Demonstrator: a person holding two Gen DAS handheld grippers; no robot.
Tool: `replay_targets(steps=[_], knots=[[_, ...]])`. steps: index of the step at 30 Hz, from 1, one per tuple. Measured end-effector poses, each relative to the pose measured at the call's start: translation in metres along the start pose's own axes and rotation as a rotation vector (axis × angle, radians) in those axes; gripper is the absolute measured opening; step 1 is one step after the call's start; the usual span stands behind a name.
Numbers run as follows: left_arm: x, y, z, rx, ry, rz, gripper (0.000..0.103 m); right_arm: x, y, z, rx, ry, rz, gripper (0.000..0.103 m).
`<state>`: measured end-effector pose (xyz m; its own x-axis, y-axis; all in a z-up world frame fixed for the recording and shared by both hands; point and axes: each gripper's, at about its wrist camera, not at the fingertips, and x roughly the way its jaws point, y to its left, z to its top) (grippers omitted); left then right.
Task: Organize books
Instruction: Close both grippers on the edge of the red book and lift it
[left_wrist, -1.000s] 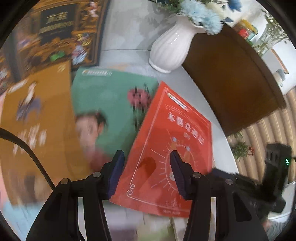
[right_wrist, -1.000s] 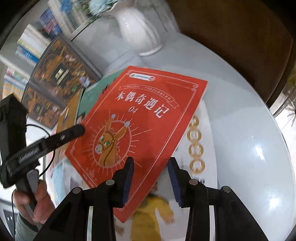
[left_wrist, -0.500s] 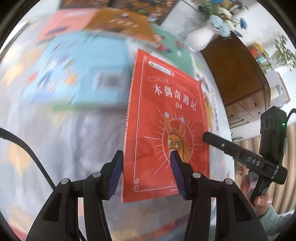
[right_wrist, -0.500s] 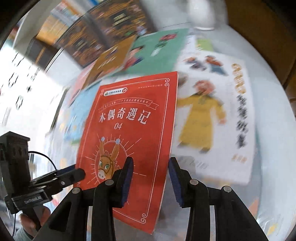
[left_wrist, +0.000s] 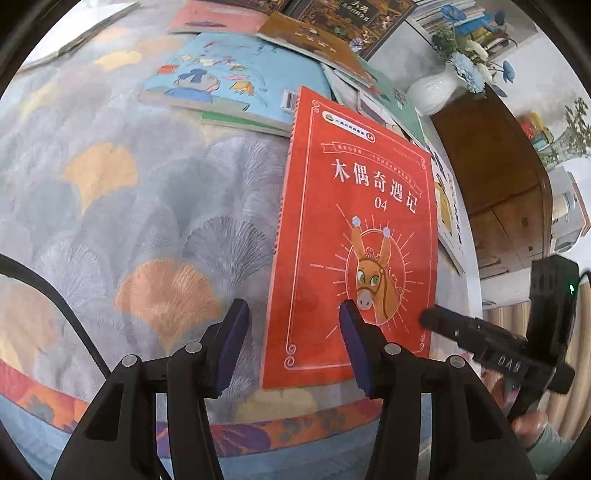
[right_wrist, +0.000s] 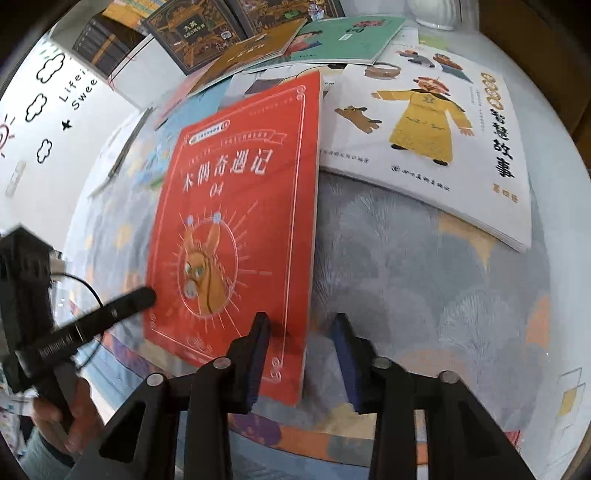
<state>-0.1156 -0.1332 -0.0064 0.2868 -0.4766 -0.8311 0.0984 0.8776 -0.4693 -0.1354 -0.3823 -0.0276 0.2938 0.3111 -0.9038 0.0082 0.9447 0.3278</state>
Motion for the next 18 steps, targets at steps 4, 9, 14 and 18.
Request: replay_targets(steps=[4, 9, 14, 18], knots=[[0.002, -0.003, 0.0, 0.009, -0.018, -0.028, 0.048, -0.002, 0.01, -0.009, -0.062, -0.027, -0.016, 0.019], [-0.022, 0.002, 0.002, -0.091, -0.063, -0.233, 0.047, -0.002, -0.001, -0.011, -0.029, -0.025, 0.008, 0.019], [-0.021, 0.001, 0.0, -0.115, -0.044, -0.293, 0.044, -0.001, -0.019, -0.008, 0.07, -0.004, 0.102, 0.019], [0.002, -0.004, -0.005, -0.098, -0.014, -0.203, 0.015, -0.002, -0.017, -0.009, 0.047, -0.009, 0.08, 0.019]])
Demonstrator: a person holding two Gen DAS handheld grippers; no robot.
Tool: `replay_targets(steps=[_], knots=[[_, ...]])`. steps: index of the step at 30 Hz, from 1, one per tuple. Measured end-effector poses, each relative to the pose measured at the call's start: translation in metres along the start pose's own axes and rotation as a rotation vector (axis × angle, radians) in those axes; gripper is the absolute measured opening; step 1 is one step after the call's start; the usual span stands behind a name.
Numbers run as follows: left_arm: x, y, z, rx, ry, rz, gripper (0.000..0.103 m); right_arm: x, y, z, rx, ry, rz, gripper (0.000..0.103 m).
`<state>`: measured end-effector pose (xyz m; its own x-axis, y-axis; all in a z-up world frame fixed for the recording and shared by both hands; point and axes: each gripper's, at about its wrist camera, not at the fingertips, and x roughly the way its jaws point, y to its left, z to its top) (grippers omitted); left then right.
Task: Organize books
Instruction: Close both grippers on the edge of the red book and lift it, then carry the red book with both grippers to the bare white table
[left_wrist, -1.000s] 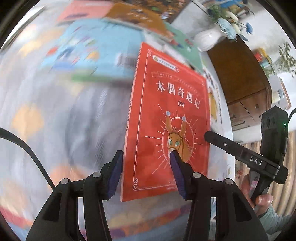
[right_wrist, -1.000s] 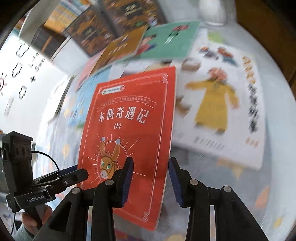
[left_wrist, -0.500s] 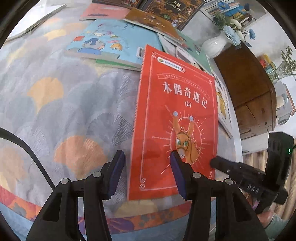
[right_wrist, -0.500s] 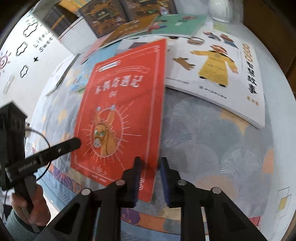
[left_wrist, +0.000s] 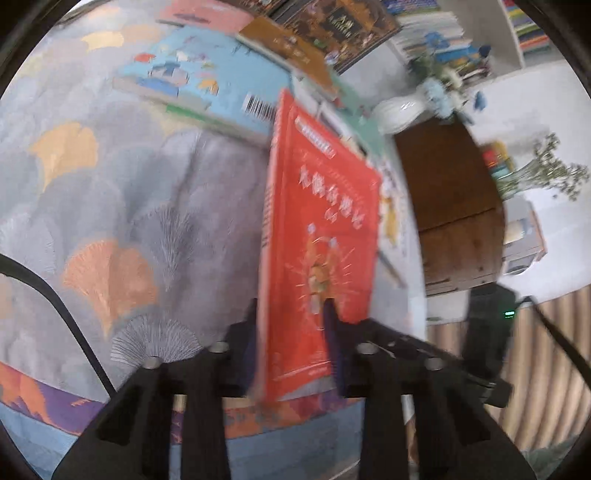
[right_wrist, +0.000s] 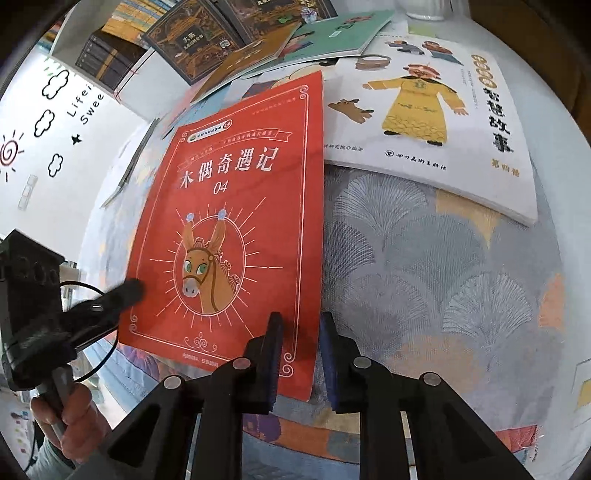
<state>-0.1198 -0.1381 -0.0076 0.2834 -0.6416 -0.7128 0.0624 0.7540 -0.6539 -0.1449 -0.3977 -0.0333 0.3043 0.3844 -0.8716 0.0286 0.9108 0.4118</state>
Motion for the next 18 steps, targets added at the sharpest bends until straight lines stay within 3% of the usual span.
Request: replay_targets(steps=[4, 7, 9, 12, 14, 16, 18], knots=[[0.013, 0.001, -0.002, -0.015, 0.016, 0.021, 0.014, -0.003, -0.005, -0.003, 0.018, 0.004, 0.006, 0.019], [0.016, 0.003, -0.001, -0.062, 0.025, -0.008, 0.014, -0.004, -0.012, -0.002, 0.06, 0.015, 0.042, 0.02], [0.014, 0.002, 0.001, -0.085, 0.021, -0.051, 0.013, -0.004, -0.018, 0.0, 0.099, 0.027, 0.071, 0.02], [0.002, 0.002, 0.004, -0.15, 0.001, -0.185, 0.013, -0.005, -0.026, 0.001, 0.155, 0.055, 0.136, 0.022], [-0.003, -0.001, 0.011, -0.182, -0.009, -0.251, 0.013, -0.006, -0.037, 0.002, 0.219, 0.074, 0.214, 0.029], [-0.005, -0.002, 0.017, -0.211, -0.009, -0.294, 0.013, -0.007, -0.048, 0.001, 0.284, 0.079, 0.273, 0.047], [-0.005, -0.003, 0.022, -0.232, 0.002, -0.309, 0.013, -0.009, -0.056, -0.001, 0.324, 0.069, 0.327, 0.05]])
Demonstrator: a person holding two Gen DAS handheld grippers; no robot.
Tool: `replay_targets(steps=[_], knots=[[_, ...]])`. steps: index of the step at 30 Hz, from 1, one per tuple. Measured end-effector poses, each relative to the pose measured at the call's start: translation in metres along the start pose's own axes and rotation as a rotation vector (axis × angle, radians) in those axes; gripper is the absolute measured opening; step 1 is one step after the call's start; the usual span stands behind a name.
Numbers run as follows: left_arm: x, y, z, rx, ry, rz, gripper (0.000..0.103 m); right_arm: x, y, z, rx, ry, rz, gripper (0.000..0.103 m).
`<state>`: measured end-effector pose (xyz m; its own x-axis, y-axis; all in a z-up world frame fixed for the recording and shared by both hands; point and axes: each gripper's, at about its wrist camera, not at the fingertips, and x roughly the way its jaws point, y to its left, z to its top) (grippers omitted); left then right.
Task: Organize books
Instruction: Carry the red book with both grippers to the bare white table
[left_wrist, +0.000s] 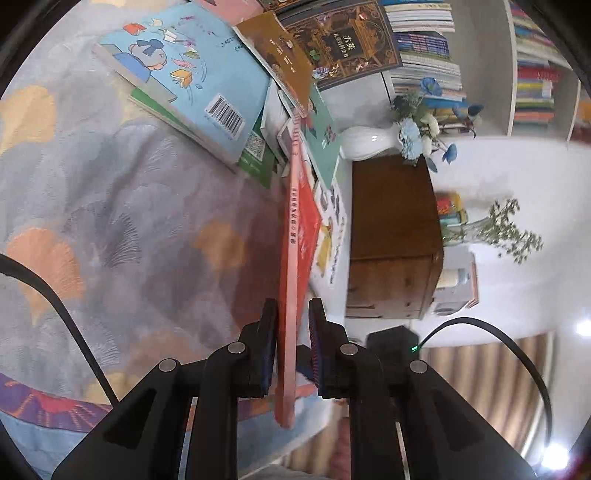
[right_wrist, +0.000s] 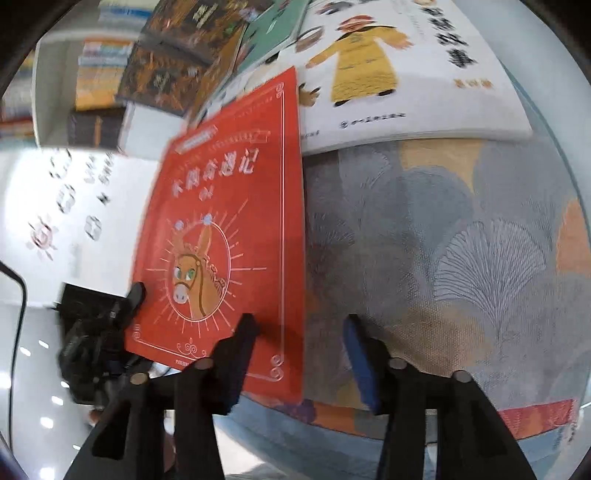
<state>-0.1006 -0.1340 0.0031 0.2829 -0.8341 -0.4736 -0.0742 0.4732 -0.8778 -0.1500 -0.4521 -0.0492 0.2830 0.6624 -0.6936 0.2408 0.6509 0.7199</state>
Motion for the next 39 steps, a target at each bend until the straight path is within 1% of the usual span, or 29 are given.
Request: replay_targets(steps=[2, 4, 6, 8, 10, 11, 13, 14, 15, 17, 20, 22, 23, 25, 26, 29, 31, 33, 36, 39], knots=[[0.004, 0.0, 0.002, -0.028, 0.018, -0.009, 0.012, 0.0, -0.008, 0.001, 0.037, 0.015, 0.047, 0.051], [0.006, 0.003, 0.002, -0.075, 0.034, -0.051, 0.012, 0.002, -0.015, 0.0, 0.077, 0.032, 0.106, 0.052], [0.009, 0.003, 0.001, -0.106, 0.046, -0.076, 0.012, 0.006, -0.022, 0.0, 0.133, 0.047, 0.177, 0.053], [0.012, 0.001, 0.001, -0.104, 0.056, -0.063, 0.012, 0.008, -0.026, -0.002, 0.177, 0.044, 0.235, 0.053], [0.015, 0.002, 0.001, -0.107, 0.077, -0.049, 0.012, 0.005, -0.023, -0.003, 0.171, 0.031, 0.27, 0.04], [0.016, 0.003, 0.0, -0.106, 0.078, -0.031, 0.012, 0.002, -0.019, -0.003, 0.152, 0.023, 0.259, 0.039], [0.017, 0.003, 0.001, -0.088, 0.078, 0.016, 0.012, -0.002, -0.009, -0.003, 0.097, 0.001, 0.215, 0.029], [0.016, 0.002, 0.002, -0.074, 0.079, 0.046, 0.012, -0.005, -0.003, -0.003, 0.066, -0.013, 0.186, 0.028], [0.017, -0.001, 0.001, -0.046, 0.08, 0.099, 0.012, -0.008, 0.005, -0.003, 0.03, -0.032, 0.155, 0.026], [0.017, -0.007, 0.0, 0.012, 0.083, 0.172, 0.012, -0.013, 0.021, -0.003, -0.065, -0.058, 0.073, 0.025], [0.017, -0.028, -0.005, 0.17, 0.064, 0.316, 0.012, -0.015, 0.054, -0.007, -0.265, -0.089, -0.08, 0.025], [0.016, -0.041, -0.008, 0.268, 0.047, 0.389, 0.013, -0.011, 0.08, -0.016, -0.416, -0.104, -0.178, 0.025], [0.014, -0.047, -0.01, 0.322, 0.038, 0.42, 0.013, -0.009, 0.09, -0.02, -0.479, -0.105, -0.21, 0.025], [0.007, -0.054, -0.009, 0.382, 0.033, 0.425, 0.012, -0.008, 0.104, -0.029, -0.57, -0.113, -0.266, 0.024], [0.002, -0.056, -0.007, 0.404, 0.033, 0.411, 0.012, -0.007, 0.113, -0.032, -0.605, -0.118, -0.287, 0.024], [-0.016, -0.056, 0.0, 0.455, 0.04, 0.393, 0.012, -0.008, 0.132, -0.04, -0.671, -0.128, -0.321, 0.024], [-0.027, -0.057, 0.004, 0.479, 0.04, 0.394, 0.012, -0.007, 0.147, -0.046, -0.705, -0.133, -0.339, 0.024], [-0.044, -0.056, 0.012, 0.488, 0.029, 0.381, 0.013, -0.003, 0.168, -0.049, -0.737, -0.14, -0.357, 0.024], [-0.072, -0.053, 0.026, 0.472, -0.002, 0.349, 0.012, 0.01, 0.203, -0.052, -0.796, -0.156, -0.389, 0.024], [-0.1, -0.049, 0.046, 0.468, -0.041, 0.346, 0.013, 0.023, 0.233, -0.052, -0.826, -0.172, -0.383, 0.024]])
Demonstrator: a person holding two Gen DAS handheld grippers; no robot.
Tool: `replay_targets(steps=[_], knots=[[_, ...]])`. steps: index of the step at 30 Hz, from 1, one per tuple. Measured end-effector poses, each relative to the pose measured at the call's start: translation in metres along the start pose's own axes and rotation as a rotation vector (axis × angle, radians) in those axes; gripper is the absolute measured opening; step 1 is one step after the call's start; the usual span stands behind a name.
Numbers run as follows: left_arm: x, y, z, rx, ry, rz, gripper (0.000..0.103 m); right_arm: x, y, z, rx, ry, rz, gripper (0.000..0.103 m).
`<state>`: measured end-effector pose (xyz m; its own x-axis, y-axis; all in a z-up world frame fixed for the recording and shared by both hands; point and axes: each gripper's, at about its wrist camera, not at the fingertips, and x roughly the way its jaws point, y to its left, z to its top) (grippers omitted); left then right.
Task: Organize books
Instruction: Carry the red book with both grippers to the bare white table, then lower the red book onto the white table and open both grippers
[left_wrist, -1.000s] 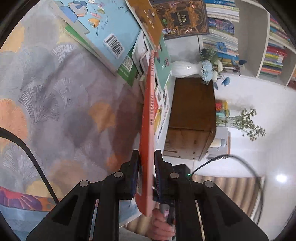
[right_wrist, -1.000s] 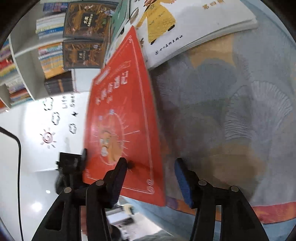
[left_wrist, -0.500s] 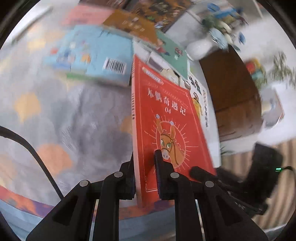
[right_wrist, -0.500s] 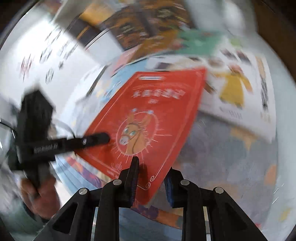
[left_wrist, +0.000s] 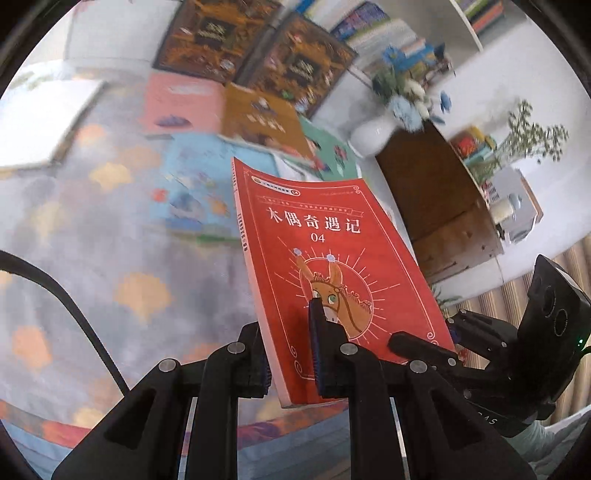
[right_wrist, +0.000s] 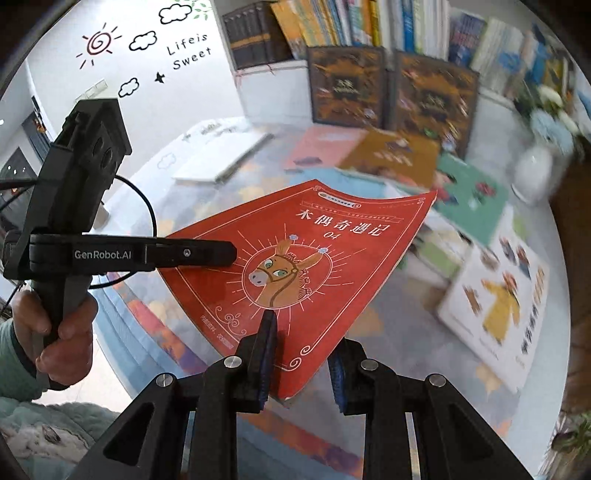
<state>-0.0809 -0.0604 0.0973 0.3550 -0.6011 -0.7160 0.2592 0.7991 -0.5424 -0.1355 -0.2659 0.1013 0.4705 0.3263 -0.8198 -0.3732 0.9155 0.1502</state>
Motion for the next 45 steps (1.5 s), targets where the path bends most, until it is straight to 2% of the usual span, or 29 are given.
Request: replay_targets(steps=[5, 10, 13, 18, 23, 29, 33, 38, 42, 45], knots=[[-0.04, 0.046, 0.022, -0.039, -0.07, 0.02, 0.012, 0.031, 0.044, 0.041, -0.029, -0.025, 0.031, 0.025], [-0.081, 0.111, 0.043, -0.087, -0.142, 0.073, 0.012, 0.075, 0.096, 0.082, -0.073, -0.027, 0.092, 0.026], [-0.098, 0.149, 0.055, -0.112, -0.17, 0.1, 0.012, 0.108, 0.126, 0.112, -0.098, -0.021, 0.126, 0.026], [-0.109, 0.205, 0.084, -0.133, -0.194, 0.149, 0.012, 0.162, 0.154, 0.158, -0.086, 0.001, 0.18, 0.026], [-0.097, 0.258, 0.117, -0.17, -0.185, 0.17, 0.014, 0.221, 0.153, 0.198, 0.036, 0.061, 0.26, 0.027], [-0.073, 0.3, 0.145, -0.189, -0.158, 0.165, 0.019, 0.273, 0.151, 0.232, 0.117, 0.104, 0.249, 0.027], [-0.059, 0.317, 0.158, -0.2, -0.137, 0.185, 0.024, 0.299, 0.152, 0.242, 0.135, 0.135, 0.233, 0.027], [-0.05, 0.339, 0.163, -0.211, -0.1, 0.263, 0.026, 0.33, 0.149, 0.246, 0.147, 0.181, 0.194, 0.027], [-0.059, 0.35, 0.159, -0.238, -0.128, 0.243, 0.027, 0.336, 0.144, 0.246, 0.158, 0.18, 0.197, 0.028], [-0.062, 0.354, 0.161, -0.248, -0.147, 0.261, 0.028, 0.34, 0.149, 0.25, 0.144, 0.175, 0.193, 0.028]])
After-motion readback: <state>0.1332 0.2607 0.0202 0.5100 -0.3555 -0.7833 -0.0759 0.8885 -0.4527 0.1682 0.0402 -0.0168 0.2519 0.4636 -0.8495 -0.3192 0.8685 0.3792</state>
